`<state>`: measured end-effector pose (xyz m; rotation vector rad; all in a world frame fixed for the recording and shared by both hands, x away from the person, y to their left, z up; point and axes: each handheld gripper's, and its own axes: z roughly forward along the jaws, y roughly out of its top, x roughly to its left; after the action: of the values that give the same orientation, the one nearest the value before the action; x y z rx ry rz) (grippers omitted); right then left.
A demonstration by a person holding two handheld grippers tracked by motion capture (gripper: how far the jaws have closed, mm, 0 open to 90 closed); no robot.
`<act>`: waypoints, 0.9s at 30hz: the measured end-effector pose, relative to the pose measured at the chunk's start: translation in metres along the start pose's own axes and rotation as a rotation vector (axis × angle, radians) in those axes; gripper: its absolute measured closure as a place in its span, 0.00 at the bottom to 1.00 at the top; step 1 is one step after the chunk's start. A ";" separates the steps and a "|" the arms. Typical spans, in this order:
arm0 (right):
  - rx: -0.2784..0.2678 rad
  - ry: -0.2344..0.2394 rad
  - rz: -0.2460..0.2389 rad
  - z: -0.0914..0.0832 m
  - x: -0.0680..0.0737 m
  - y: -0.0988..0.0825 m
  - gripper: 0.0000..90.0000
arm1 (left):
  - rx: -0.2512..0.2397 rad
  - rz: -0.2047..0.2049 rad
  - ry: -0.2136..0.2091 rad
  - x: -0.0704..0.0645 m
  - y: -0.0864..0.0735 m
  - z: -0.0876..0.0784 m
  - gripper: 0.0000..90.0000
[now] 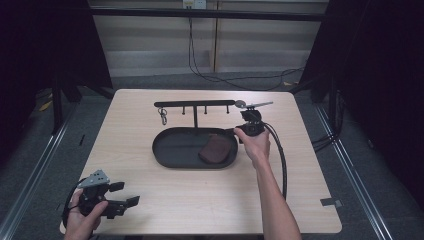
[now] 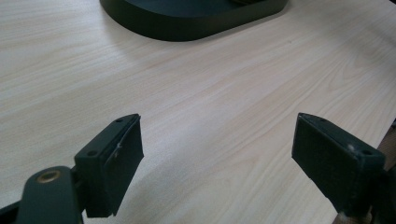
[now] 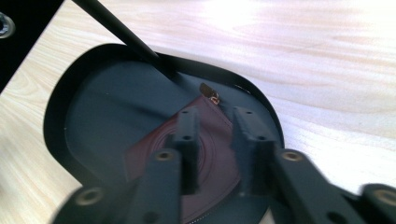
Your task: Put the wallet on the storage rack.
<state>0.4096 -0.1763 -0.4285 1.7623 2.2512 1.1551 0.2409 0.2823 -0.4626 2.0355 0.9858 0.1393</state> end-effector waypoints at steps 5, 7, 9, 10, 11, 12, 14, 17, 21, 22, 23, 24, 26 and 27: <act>-0.023 -0.001 -0.040 -0.010 0.003 -0.001 0.67 | 0.003 0.000 -0.001 0.000 0.000 0.001 0.18; -0.033 -0.004 -0.045 -0.014 0.005 -0.002 0.61 | 0.001 0.000 0.000 0.000 0.000 0.000 0.18; -0.045 -0.001 -0.045 -0.018 0.006 -0.003 0.55 | 0.000 -0.003 0.001 0.000 0.000 0.000 0.18; -0.060 -0.002 -0.039 -0.021 0.005 -0.004 0.50 | -0.001 -0.004 0.003 0.000 0.000 0.000 0.18; -0.070 0.000 -0.035 -0.023 0.004 -0.006 0.46 | 0.000 -0.003 0.000 0.000 0.000 0.000 0.18; -0.073 0.002 -0.032 -0.025 0.004 -0.007 0.38 | 0.004 0.000 -0.002 0.000 0.000 0.000 0.18; -0.064 -0.006 -0.028 -0.027 0.002 -0.010 0.30 | 0.005 0.000 -0.001 0.000 0.000 0.001 0.18; -0.079 -0.013 -0.011 -0.033 0.000 -0.015 0.29 | 0.010 0.003 -0.001 0.000 0.000 0.001 0.18; -0.090 -0.010 -0.032 -0.040 0.003 -0.019 0.25 | 0.006 -0.002 0.001 0.000 0.000 0.001 0.18; -0.087 -0.006 -0.034 -0.041 0.004 -0.021 0.24 | 0.004 -0.004 0.000 0.000 0.000 0.001 0.18; -0.091 -0.006 -0.039 -0.043 0.004 -0.023 0.23 | 0.003 -0.007 0.002 0.000 0.000 0.000 0.18; -0.099 -0.005 -0.040 -0.045 0.004 -0.026 0.22 | 0.002 -0.007 0.002 0.001 0.000 0.000 0.18; -0.100 -0.009 -0.048 -0.047 0.003 -0.030 0.19 | 0.000 -0.007 0.003 0.001 0.000 -0.001 0.18; -0.104 -0.013 -0.044 -0.049 0.003 -0.033 0.19 | -0.001 -0.008 0.006 0.001 0.000 -0.001 0.18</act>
<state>0.3591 -0.2009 -0.4110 1.6688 2.1684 1.2253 0.2411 0.2839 -0.4624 2.0315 0.9966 0.1414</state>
